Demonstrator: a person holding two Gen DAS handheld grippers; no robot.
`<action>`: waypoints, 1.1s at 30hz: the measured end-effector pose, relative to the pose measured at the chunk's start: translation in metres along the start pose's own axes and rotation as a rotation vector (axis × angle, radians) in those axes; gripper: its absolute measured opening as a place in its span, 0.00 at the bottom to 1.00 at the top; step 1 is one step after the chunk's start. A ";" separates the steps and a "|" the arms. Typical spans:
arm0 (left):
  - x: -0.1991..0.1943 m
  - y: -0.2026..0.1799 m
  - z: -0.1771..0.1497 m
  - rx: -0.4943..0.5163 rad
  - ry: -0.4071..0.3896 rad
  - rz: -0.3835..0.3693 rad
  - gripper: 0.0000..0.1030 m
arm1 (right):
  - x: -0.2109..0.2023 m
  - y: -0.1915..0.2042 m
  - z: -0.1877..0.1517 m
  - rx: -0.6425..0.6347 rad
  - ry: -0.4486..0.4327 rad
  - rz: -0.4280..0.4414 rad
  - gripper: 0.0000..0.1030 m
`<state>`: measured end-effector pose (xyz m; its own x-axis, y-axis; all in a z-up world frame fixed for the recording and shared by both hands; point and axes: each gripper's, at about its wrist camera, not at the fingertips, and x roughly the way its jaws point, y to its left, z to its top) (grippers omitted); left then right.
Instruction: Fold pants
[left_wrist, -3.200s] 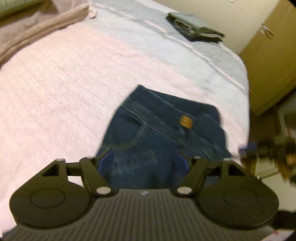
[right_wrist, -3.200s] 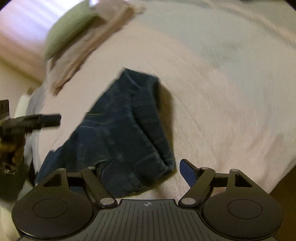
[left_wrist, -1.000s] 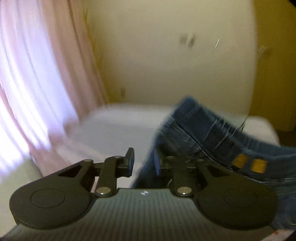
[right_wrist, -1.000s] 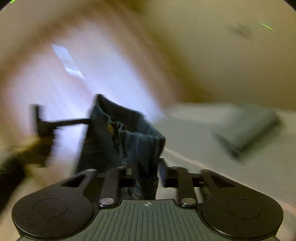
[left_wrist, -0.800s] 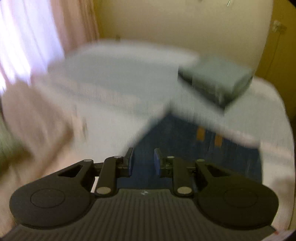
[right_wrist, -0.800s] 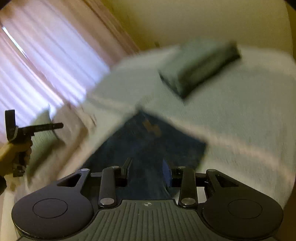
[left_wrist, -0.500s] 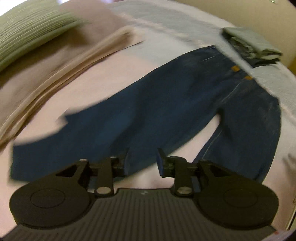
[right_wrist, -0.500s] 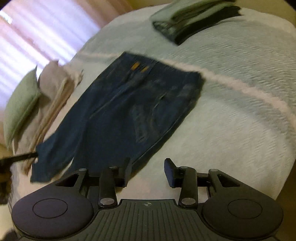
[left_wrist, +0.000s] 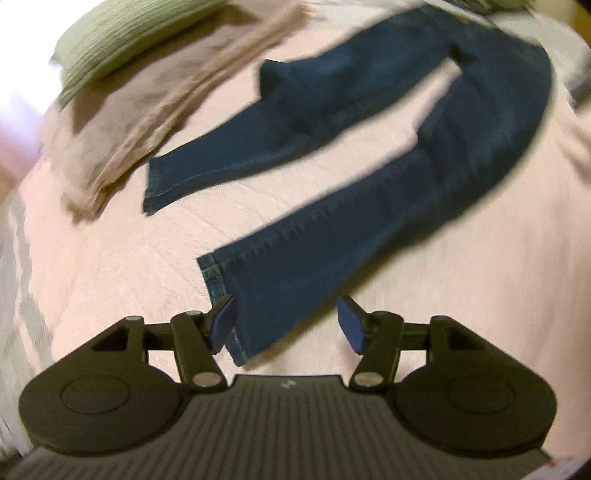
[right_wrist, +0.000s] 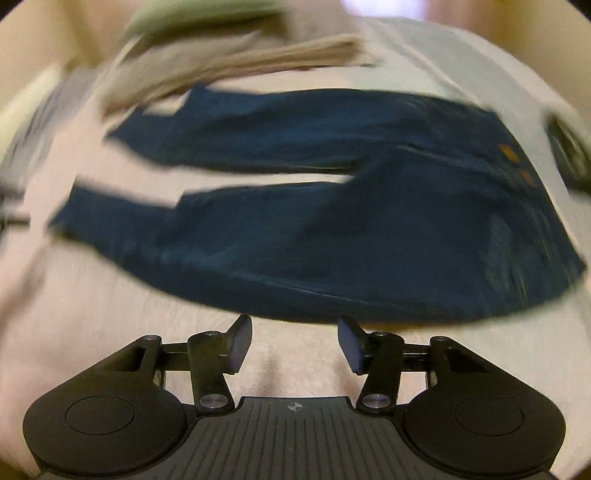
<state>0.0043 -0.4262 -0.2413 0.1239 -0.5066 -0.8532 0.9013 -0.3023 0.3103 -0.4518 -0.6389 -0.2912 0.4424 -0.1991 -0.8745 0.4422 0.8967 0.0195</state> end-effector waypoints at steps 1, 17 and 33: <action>0.006 -0.006 -0.007 0.061 -0.002 0.010 0.54 | 0.006 0.010 0.001 -0.077 0.006 -0.009 0.50; 0.070 -0.048 -0.014 0.314 -0.018 0.144 0.01 | 0.072 -0.037 -0.046 -0.823 0.126 -0.293 0.52; -0.131 -0.188 0.011 0.092 0.177 0.160 0.02 | -0.018 -0.069 -0.065 -0.969 0.078 -0.206 0.04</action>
<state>-0.1854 -0.3118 -0.1832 0.3403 -0.4069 -0.8477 0.8236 -0.3060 0.4775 -0.5405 -0.6719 -0.3085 0.3602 -0.3924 -0.8463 -0.3397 0.7898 -0.5108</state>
